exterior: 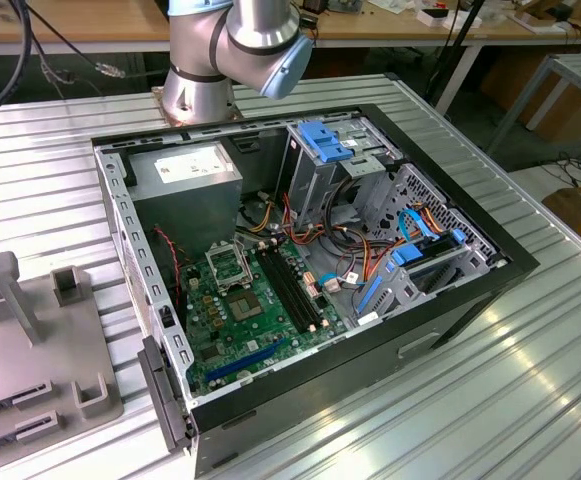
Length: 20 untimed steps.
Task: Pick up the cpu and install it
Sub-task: 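Pick up the cpu and move it towards the insertion slot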
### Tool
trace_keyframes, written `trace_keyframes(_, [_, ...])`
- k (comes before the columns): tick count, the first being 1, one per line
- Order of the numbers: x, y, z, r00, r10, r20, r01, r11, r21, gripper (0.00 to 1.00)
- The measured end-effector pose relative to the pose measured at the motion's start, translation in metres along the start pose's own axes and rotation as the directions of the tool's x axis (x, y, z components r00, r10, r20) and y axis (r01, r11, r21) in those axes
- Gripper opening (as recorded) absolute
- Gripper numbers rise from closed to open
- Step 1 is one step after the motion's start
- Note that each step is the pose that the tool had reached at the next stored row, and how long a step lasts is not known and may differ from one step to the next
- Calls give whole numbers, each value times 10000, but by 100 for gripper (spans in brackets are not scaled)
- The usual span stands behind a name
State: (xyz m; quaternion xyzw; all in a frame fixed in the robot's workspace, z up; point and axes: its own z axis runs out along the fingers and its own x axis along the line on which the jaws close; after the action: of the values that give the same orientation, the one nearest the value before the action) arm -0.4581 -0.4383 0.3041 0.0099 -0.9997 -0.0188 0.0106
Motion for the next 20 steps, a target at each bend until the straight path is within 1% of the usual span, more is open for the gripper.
trace_keyframes(8, [-1, -2, 51, 10000, 0, -1, 0, 10000, 0, 61])
trace_keyframes(11, [-2, -3, 87, 10000, 0, 0, 0, 10000, 0, 61])
trace_keyframes(20, [-3, -6, 163, 10000, 0, -1, 0, 10000, 0, 61])
